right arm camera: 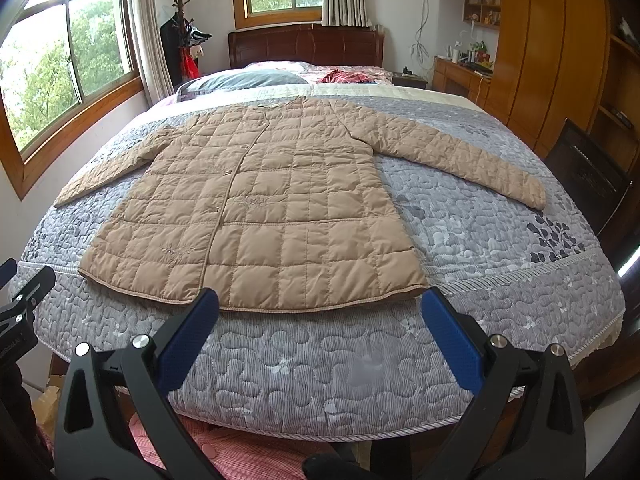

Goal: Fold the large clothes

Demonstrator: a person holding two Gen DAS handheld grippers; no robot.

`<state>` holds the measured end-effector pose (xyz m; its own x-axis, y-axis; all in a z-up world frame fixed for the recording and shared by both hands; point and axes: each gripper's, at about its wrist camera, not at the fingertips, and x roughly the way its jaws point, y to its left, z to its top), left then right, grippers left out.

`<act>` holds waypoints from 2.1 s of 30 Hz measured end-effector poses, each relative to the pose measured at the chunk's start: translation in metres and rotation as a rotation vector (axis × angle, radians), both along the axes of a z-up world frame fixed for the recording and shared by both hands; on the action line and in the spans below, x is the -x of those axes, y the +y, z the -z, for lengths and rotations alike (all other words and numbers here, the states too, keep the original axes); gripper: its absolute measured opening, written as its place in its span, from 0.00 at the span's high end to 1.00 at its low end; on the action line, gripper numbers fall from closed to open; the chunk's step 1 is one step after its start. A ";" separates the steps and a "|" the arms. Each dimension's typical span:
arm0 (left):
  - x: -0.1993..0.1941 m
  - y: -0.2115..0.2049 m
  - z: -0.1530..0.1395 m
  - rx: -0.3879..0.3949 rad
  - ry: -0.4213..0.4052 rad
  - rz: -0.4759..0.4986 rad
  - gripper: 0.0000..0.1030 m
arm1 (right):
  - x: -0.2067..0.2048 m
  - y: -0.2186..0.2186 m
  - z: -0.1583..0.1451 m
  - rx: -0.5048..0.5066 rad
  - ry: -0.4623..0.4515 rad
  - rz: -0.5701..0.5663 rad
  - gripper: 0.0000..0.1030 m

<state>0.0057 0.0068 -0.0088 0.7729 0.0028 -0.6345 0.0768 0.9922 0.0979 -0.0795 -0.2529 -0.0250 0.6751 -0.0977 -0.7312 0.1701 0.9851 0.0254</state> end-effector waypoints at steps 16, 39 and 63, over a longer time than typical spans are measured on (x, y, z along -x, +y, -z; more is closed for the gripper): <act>-0.054 -0.031 0.008 -0.037 0.075 0.092 0.04 | -0.043 -0.058 0.017 -0.143 0.077 0.039 0.03; -0.344 -0.265 0.052 0.196 0.598 0.560 0.04 | -0.135 -0.435 0.080 -0.584 0.133 0.517 0.03; -0.414 -0.271 0.103 0.295 0.643 0.549 0.35 | -0.188 -0.485 0.105 -0.535 0.124 0.473 0.88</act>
